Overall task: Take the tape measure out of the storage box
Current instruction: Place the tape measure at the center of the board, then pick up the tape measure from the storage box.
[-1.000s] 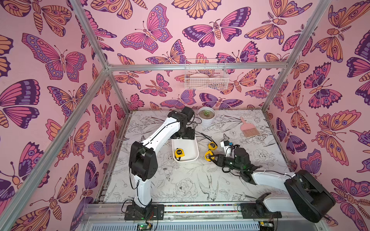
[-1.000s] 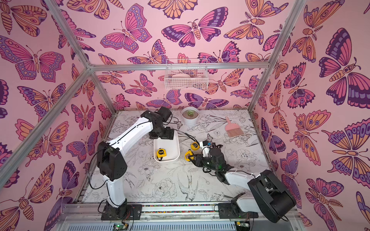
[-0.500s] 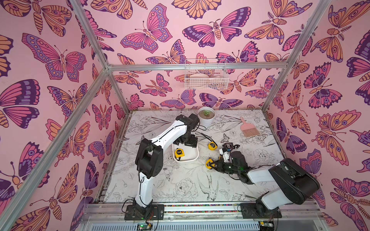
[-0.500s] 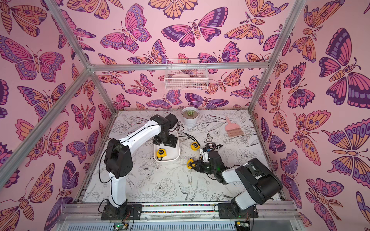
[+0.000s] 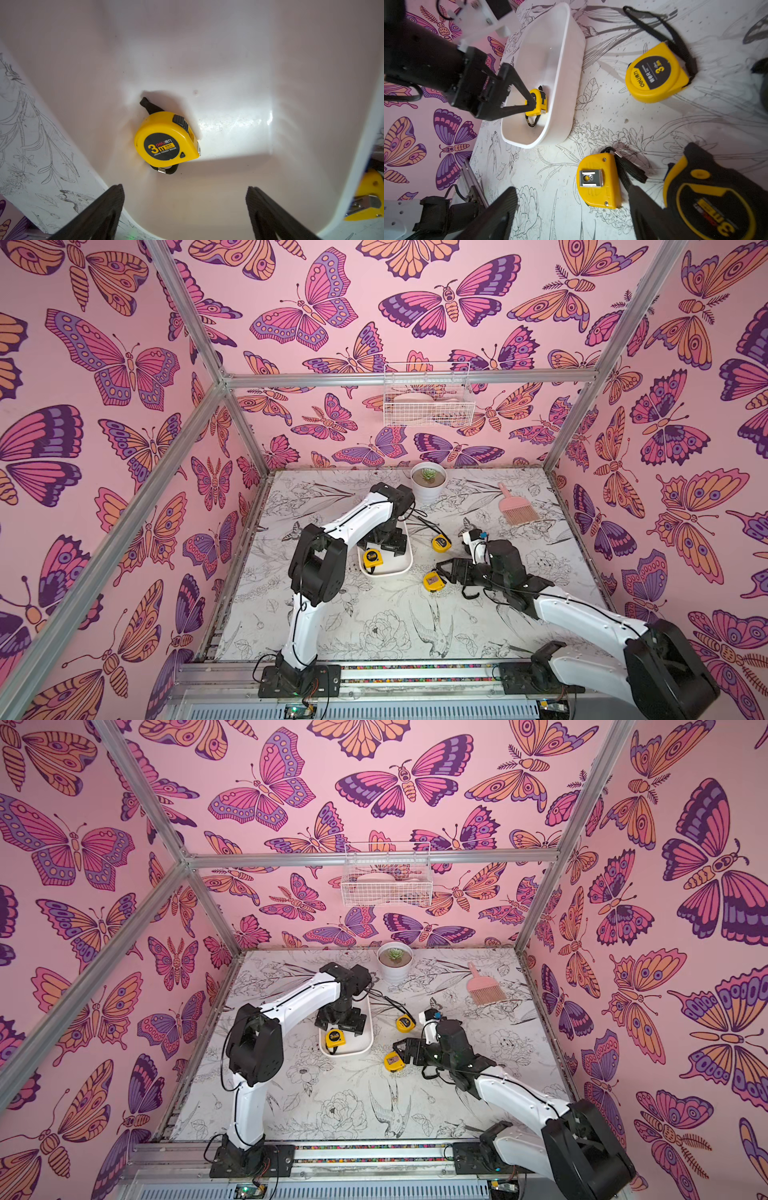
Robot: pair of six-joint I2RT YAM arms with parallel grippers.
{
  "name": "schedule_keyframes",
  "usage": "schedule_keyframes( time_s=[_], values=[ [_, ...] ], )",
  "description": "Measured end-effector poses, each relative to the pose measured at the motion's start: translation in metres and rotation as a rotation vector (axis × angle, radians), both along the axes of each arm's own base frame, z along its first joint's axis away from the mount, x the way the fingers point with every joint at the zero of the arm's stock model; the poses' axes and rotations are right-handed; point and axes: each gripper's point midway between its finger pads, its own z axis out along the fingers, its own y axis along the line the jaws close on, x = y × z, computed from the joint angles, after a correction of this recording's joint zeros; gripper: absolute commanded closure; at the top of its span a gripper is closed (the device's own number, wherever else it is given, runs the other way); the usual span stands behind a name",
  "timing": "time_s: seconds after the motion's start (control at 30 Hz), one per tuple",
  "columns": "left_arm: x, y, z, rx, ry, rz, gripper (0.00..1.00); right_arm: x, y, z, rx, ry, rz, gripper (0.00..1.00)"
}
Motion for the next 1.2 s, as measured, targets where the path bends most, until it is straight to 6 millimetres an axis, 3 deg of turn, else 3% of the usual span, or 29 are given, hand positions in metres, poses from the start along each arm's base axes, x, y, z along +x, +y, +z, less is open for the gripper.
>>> schedule_keyframes(
  time_s=[0.43, 0.53, 0.97, 1.2],
  values=[
    [-0.008, 0.001, -0.038, 0.084, 0.083, 0.084, 0.01, 0.007, -0.009, 0.036, -0.056, -0.125, -0.001, 0.08],
    [-0.011, 0.001, -0.046, 0.100, 0.096, 0.100, 0.01, 0.009, -0.012, 0.037, -0.059, -0.130, -0.008, 0.09],
    [-0.008, -0.003, -0.051, 0.076, 0.072, 0.133, 0.02, 0.009, -0.018, 0.052, -0.040, -0.170, -0.022, 0.09],
    [0.016, -0.032, -0.041, -0.054, 0.004, 0.128, 0.02, 0.007, -0.019, 0.050, -0.045, -0.161, -0.022, 0.08]
  ],
)
